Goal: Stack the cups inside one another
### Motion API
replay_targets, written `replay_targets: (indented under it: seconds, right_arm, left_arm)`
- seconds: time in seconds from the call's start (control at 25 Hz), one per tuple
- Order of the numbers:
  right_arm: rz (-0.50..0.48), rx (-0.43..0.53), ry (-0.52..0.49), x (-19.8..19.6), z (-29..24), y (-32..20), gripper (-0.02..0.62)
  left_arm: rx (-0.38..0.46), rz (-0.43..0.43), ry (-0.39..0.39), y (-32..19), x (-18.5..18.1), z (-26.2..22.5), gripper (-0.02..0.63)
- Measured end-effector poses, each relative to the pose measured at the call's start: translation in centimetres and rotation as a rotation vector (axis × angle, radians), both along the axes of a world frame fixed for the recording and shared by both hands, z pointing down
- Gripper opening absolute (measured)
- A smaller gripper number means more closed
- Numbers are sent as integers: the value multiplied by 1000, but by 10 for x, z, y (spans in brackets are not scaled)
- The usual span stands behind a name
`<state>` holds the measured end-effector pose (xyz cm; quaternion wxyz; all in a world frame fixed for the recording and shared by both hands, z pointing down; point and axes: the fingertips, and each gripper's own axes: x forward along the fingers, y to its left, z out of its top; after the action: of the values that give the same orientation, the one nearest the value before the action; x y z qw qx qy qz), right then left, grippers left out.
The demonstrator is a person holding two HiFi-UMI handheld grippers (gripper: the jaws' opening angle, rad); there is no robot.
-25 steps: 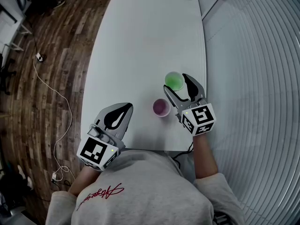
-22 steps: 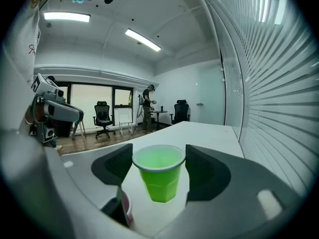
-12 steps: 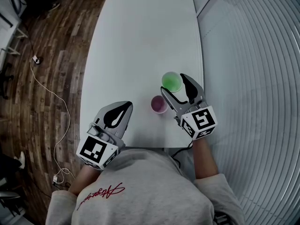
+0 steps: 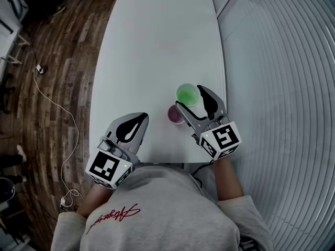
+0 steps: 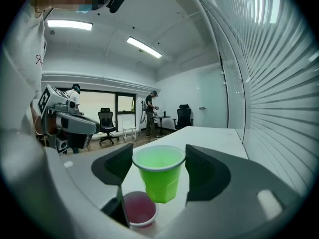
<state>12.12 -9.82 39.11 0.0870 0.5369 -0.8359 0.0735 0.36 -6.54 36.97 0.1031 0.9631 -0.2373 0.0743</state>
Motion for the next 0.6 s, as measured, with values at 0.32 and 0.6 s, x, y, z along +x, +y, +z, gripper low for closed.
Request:
replay_targets:
  seconds: [0.32,0.6]
  right_arm:
    - [-16,3,-23,-6,0,10,333]
    - [-43,2,-42,-11,3,20,333]
  left_arm:
    - [7,-3,-3,1,0,-2,-6]
    - [2,-8,-6,9,2,-1,-6]
